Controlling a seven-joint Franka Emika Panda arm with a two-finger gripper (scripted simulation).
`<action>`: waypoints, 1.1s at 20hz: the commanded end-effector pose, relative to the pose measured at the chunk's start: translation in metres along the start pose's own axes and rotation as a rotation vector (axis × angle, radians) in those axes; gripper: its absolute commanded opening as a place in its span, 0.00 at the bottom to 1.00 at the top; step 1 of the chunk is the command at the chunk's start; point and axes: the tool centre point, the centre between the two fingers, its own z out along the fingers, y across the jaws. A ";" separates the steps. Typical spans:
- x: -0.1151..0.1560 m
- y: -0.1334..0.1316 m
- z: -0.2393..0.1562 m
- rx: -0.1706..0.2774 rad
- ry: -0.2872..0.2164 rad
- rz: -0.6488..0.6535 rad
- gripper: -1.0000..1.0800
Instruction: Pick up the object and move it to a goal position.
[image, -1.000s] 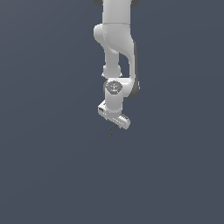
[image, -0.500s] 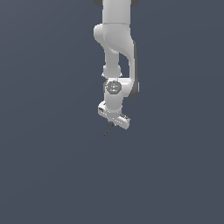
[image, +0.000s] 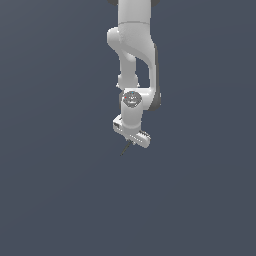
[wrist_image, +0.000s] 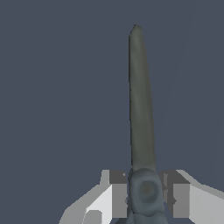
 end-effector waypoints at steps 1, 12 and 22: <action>0.003 -0.009 -0.009 0.001 0.001 -0.001 0.00; 0.023 -0.068 -0.073 0.000 0.002 -0.002 0.00; 0.034 -0.099 -0.103 0.000 0.001 -0.002 0.00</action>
